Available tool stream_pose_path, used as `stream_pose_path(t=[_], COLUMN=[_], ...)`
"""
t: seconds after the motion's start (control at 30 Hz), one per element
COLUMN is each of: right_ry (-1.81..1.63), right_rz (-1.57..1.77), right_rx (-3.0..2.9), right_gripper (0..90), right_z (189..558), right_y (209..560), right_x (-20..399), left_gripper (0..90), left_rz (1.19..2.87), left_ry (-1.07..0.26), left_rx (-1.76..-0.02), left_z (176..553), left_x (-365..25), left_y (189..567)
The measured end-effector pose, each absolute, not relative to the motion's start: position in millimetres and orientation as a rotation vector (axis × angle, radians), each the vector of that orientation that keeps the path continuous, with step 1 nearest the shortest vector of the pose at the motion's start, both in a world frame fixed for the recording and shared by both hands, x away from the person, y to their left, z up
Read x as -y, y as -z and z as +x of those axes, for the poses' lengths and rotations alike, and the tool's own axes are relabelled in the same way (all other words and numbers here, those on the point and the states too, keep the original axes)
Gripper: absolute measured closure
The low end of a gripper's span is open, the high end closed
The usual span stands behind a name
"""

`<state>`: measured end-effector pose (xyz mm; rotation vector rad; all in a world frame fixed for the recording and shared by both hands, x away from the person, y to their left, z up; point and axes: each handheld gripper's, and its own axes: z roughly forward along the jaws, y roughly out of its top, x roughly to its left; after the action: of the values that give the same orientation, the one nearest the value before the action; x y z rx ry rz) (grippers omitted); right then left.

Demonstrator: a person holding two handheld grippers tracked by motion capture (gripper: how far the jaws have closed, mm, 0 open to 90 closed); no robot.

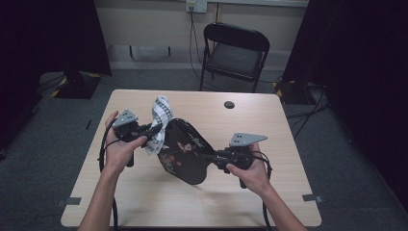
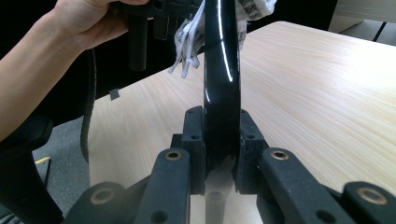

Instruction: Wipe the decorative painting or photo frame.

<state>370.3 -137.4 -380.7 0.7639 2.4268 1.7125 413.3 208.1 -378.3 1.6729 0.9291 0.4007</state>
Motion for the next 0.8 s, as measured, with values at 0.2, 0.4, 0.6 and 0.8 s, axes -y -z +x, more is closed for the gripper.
stream_pose_path(t=[0.2,0.4,0.6,0.8], right_ry=[-1.714,-1.715,-1.712,-1.711], right_rz=[0.767,0.771,0.768,0.766], right_rx=[-2.429,-2.426,-2.426,-2.427], right_gripper=[78.7,78.7,78.7,78.7], right_z=[370.4,370.2,370.3,370.2], right_y=[380.9,380.9,380.6,380.7], right_x=[138.0,137.6,137.0,137.2], left_gripper=[77.7,77.7,77.7,77.6], left_rz=[1.625,1.661,1.727,1.708], left_ry=[-0.407,-0.415,-0.448,-0.467], left_rx=[-0.844,-0.863,-0.904,-0.886], left_z=[404.5,408.5,412.5,408.4], left_x=[-200.8,-203.3,-207.5,-201.6], left_y=[361.4,369.4,377.5,370.7])
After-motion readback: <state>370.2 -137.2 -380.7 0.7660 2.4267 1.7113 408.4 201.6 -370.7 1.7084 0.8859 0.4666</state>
